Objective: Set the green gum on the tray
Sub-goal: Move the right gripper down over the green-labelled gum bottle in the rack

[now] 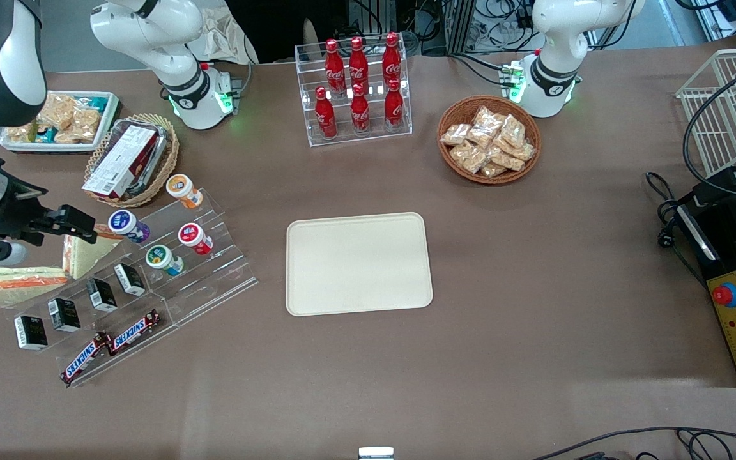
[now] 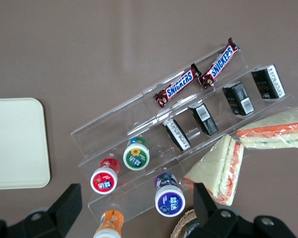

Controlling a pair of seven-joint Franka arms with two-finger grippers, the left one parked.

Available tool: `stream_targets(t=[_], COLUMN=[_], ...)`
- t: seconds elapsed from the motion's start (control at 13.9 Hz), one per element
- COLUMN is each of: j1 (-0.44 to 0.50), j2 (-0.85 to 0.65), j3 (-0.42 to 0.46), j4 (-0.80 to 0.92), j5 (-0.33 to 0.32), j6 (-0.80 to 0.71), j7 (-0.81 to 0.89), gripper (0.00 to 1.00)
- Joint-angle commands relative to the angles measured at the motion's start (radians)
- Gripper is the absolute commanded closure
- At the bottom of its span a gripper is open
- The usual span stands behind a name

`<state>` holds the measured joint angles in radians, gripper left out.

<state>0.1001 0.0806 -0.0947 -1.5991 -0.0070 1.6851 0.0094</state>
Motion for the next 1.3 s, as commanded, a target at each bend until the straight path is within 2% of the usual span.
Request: stream_targets(t=[0.0, 0.43, 0.58, 1.23], j1=[-0.002, -0.002, -0.002, 0.004], j2=[-0.03, -0.071, -0.073, -0.041], j3=[-0.003, -0.005, -0.006, 0.0], j4=[-0.105, -0.396, -0.473, -0.651], j5=[-0.013, -0.002, 0.033, 0.05], j6=[0.082, 0.332, 0.404, 0.653], j7=[-0.054, -0.059, -0.059, -0.034], gripper=[0.0, 0.0, 0.0, 0.0])
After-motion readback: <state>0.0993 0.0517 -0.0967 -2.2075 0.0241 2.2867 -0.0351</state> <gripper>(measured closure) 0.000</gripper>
